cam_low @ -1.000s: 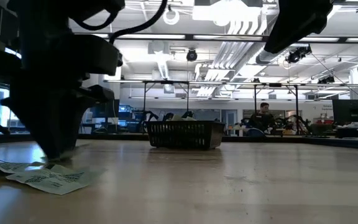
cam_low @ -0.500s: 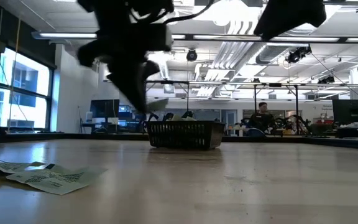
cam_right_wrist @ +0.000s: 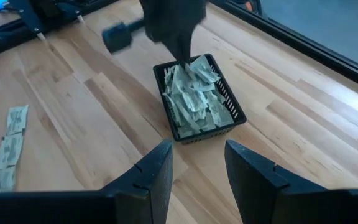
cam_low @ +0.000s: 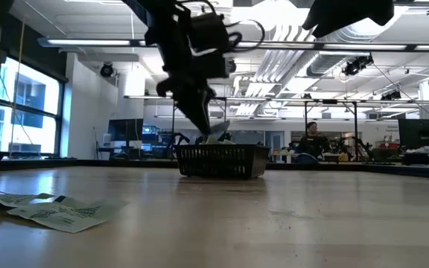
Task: Pick and place Stevia / Truvia into bins
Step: Put the stevia packet into the black bin
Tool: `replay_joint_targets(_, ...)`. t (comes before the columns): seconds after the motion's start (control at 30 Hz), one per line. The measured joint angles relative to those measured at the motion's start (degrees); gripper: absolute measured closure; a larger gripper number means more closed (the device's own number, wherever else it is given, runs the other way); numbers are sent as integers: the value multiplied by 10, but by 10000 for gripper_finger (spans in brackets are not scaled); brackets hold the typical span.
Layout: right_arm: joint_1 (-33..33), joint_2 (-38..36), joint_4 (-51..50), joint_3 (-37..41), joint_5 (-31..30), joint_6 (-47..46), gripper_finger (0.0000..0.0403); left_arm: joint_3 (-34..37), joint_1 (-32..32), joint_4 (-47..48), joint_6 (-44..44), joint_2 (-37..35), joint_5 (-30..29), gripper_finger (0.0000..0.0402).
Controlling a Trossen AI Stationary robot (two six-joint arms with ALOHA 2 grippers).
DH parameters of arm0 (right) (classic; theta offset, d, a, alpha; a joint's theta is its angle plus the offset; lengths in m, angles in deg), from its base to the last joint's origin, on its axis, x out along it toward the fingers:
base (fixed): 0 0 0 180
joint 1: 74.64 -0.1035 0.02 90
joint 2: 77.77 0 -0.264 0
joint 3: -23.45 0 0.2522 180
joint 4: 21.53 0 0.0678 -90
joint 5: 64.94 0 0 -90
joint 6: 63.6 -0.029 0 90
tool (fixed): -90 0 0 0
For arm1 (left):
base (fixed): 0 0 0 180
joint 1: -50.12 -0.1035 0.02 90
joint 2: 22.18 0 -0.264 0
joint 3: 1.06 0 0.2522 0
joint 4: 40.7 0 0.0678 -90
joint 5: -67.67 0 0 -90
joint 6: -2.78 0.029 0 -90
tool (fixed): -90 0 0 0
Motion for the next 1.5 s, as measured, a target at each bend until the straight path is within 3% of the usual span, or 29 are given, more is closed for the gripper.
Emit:
replay_joint_targets(0.13,1,0,-1,0,1,-4,265,0,2,-1,-24,21,-29,339)
replay_joint_targets(0.3,5,0,-4,0,4,-4,265,-2,19,7,-33,19,-64,261)
replay_joint_targets(0.4,11,0,-5,0,7,-4,265,-19,28,61,-46,6,-95,213)
replay_joint_targets(0.47,12,0,-6,0,8,1,265,-33,31,125,-65,-7,-83,191)
replay_joint_targets(0.53,12,0,-7,0,8,10,265,-37,36,179,-84,-27,-24,178)
replay_joint_targets(0.63,12,0,-11,0,12,23,265,-18,62,230,-103,-71,44,176)
replay_joint_targets(0.83,12,0,-20,0,8,59,265,99,164,241,-163,-189,50,207)
replay_joint_targets(1.03,22,0,-33,0,12,79,265,240,303,127,-306,-263,57,226)
replay_joint_targets(1.27,34,1,-30,0,34,102,265,319,415,-26,-416,-250,30,227)
replay_joint_targets(1.5,34,1,-26,0,37,101,265,343,448,-90,-451,-195,-11,227)
